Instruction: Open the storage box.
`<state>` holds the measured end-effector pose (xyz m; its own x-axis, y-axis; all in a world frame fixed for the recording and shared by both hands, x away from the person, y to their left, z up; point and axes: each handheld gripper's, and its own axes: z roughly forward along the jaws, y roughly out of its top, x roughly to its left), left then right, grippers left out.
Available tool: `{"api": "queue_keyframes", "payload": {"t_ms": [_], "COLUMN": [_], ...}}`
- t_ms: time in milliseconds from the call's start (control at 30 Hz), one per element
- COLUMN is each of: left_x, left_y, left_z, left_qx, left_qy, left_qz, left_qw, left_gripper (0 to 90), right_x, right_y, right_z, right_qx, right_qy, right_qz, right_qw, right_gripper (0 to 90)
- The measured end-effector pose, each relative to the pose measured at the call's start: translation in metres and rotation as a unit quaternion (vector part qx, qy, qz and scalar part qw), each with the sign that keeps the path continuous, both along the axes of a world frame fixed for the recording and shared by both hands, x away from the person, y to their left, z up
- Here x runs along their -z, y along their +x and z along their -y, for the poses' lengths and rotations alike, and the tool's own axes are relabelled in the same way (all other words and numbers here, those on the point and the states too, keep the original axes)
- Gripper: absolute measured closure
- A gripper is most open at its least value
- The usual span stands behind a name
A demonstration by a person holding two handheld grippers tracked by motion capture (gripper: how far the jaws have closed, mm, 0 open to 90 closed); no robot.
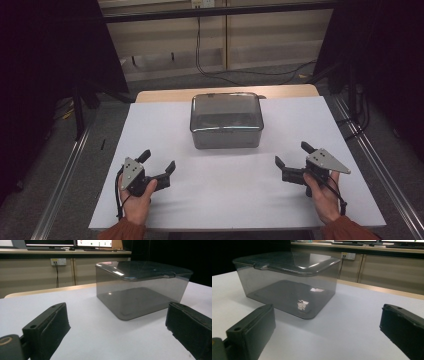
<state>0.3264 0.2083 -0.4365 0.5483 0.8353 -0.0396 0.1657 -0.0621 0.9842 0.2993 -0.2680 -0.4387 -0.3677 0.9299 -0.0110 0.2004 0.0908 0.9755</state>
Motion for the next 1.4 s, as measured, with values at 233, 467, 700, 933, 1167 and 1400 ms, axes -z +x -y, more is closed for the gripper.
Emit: {"api": "queue_keyframes", "payload": {"t_ms": [233, 467, 700, 933, 1167, 1400], "left_x": [0.0, 0.001, 0.001, 0.002, 0.002, 0.002], "left_y": [0.0, 0.0, 0.001, 0.003, 0.003, 0.003], "left_z": [0.0, 0.001, 0.002, 0.001, 0.001, 0.001], "left_qx": [0.0, 0.004, 0.003, 0.001, 0.0, -0.001], "left_qy": [-0.005, -0.008, -0.008, -0.002, -0.004, -0.001], "left_qz": [-0.001, -0.001, -0.003, -0.007, -0.005, -0.007], "left_qw": [1.0, 1.0, 1.0, 1.0, 1.0, 1.0], "left_gripper": [4.4, 4.4, 4.6, 4.8, 4.7, 4.7], "right_x": [-0.003, -0.004, -0.008, -0.015, -0.021, -0.021], "right_y": [0.007, 0.01, 0.016, 0.026, 0.033, 0.04], "right_z": [-0.014, -0.026, -0.037, -0.048, -0.061, -0.073], "right_qx": [-0.014, -0.039, -0.053, -0.072, -0.084, -0.085], "right_qy": [0.002, -0.004, -0.009, -0.02, -0.041, -0.096], "right_qz": [0.005, 0.01, 0.016, 0.021, 0.034, 0.048], "right_qw": [0.9999, 0.9992, 0.9984, 0.997, 0.995, 0.9906], "right_gripper": [0.0, 0.0, 0.0, 0.0, 0.8, 2.6]}}
